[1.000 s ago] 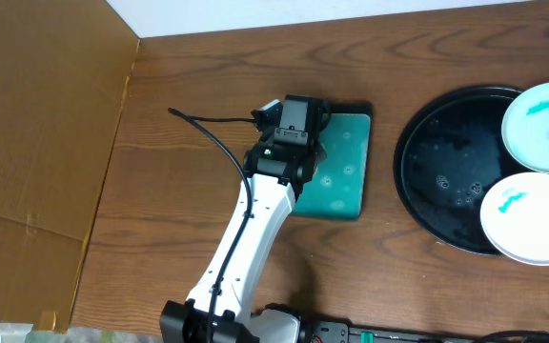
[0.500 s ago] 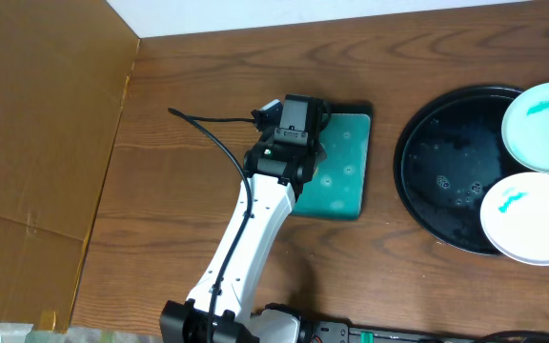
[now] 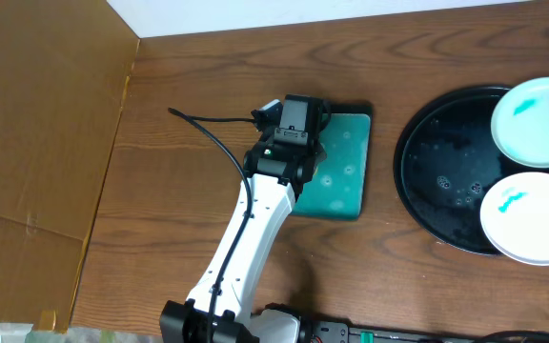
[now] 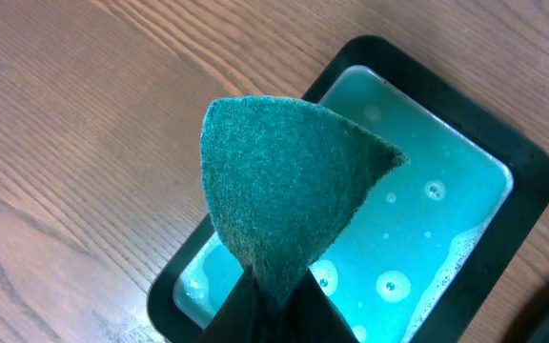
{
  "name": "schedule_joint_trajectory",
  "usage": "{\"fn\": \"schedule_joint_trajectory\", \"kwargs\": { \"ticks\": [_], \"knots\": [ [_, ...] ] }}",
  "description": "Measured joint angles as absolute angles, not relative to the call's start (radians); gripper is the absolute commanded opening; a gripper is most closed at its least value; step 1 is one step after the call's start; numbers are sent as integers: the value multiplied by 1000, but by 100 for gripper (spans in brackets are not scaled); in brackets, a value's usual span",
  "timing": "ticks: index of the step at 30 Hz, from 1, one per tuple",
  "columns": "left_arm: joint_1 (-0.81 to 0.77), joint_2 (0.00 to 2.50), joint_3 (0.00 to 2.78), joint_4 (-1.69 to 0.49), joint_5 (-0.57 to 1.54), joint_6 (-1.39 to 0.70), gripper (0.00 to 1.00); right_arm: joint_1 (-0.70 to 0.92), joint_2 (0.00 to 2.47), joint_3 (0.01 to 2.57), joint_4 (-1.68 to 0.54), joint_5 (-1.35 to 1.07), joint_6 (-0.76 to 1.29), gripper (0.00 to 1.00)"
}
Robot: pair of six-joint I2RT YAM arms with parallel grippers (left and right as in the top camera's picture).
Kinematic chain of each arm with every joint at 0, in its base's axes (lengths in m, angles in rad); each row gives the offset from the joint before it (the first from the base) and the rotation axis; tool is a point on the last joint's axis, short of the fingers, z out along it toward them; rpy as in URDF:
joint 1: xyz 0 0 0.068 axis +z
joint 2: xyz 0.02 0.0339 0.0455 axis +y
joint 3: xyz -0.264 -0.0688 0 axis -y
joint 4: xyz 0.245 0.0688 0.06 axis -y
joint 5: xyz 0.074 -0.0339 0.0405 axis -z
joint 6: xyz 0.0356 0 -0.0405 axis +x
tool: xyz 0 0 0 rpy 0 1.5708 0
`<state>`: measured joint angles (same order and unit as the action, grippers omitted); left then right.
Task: Clean dirty plates on tray and stack at the side
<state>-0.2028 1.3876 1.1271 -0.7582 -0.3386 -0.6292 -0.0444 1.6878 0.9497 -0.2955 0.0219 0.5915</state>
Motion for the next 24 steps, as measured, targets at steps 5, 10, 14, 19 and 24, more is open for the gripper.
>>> {"fn": "schedule_joint_trajectory", "kwargs": {
  "ticks": [5, 10, 14, 19, 24],
  "knots": [
    [-203, 1388, 1127, -754, -339, -629, 7, -31, 1688, 1028, -298, -87, 468, 1],
    [-203, 1388, 1127, -752, -339, -629, 7, 28, 1688, 1069, -287, -253, 313, 1],
    [-203, 1388, 1127, -752, -339, -629, 7, 72, 1688, 1069, -304, -375, 179, 1],
    [-203, 1388, 1127, -752, -339, -629, 7, 89, 1688, 1069, -334, -430, 65, 1],
    [-203, 1388, 1127, -752, -339, -629, 7, 94, 1692, 1069, -379, -437, -21, 1]
  ]
}}
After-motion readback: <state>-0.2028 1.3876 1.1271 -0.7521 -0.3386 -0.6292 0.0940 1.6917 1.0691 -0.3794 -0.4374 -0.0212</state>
